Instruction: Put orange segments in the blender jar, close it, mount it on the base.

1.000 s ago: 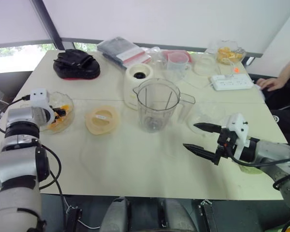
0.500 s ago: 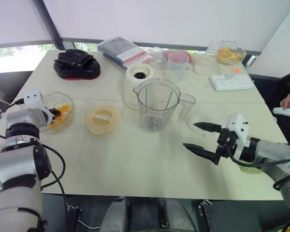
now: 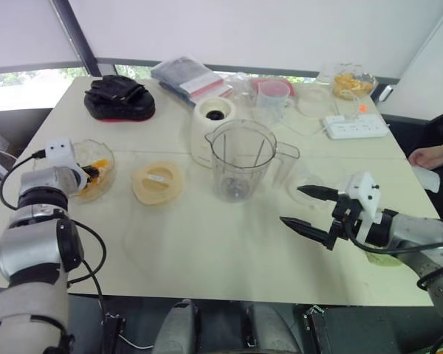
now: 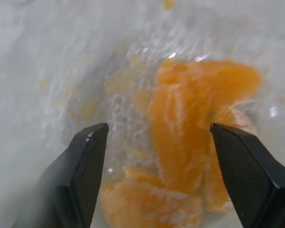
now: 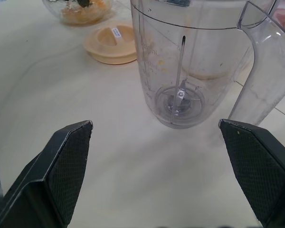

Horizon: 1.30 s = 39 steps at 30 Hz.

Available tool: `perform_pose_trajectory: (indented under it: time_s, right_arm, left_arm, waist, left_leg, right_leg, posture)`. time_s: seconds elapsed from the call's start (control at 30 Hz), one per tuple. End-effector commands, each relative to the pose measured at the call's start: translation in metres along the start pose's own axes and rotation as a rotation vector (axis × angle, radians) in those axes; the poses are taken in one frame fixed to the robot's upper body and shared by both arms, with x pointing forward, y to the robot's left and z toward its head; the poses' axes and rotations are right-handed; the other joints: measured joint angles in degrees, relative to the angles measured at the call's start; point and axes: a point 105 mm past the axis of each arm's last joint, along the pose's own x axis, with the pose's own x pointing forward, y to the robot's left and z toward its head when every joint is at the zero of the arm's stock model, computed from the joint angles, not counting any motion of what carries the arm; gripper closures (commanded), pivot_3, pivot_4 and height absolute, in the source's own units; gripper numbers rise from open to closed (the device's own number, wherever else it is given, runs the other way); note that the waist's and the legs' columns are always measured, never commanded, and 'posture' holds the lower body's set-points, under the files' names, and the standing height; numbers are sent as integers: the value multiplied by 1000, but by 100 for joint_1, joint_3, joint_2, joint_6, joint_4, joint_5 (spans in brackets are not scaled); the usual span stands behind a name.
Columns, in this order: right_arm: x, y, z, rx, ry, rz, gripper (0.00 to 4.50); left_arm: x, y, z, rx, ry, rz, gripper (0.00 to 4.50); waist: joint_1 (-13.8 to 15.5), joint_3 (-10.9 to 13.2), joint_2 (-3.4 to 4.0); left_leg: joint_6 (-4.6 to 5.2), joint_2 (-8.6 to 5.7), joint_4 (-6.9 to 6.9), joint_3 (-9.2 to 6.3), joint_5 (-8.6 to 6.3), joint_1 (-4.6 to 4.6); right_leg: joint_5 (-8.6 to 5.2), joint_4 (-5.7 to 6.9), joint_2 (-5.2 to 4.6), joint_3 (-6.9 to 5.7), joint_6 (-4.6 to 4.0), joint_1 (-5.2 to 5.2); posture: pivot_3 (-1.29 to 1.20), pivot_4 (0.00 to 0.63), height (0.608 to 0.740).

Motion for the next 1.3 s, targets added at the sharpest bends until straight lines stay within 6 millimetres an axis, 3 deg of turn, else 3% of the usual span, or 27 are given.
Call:
perform_pose_trajectory:
  time_s: [0.03,0.8,1.0,1.3]
  right_arm:
    - [-1,4,9,-43,-24,-1,0]
    - [-2,4,6,-53,-6,-11,0]
    - [-1,5,5,-61,1,-10,0]
    - [2,3,6,-73,2,-7,0]
  left_arm:
    - [-2,-1,8,-1,-23,-2,940]
    - [3,21,-20,-132,37,122,940]
    - [1,25,-13,-206,15,148,940]
    - [0,12,3,-257,-22,100,940]
  waist:
    - [-6,0,0]
    - [-10,0,-1]
    - [-19,-1,-1]
    - [-12,-1,-1]
  left_leg:
    - [0,0,2,0,0,0]
    - [34,0,67,0,-20,-6]
    - [34,0,67,0,-19,-6]
    - [30,0,67,1,-17,-6]
  right_leg:
    - [0,3,0,0,0,-1]
    - [1,51,1,1,2,-2]
    - [1,52,1,1,2,-3]
    - [1,52,1,1,2,-4]
  posture:
    - [0,150,740]
    - [0,150,740]
    - [0,150,740]
    - [0,150,740]
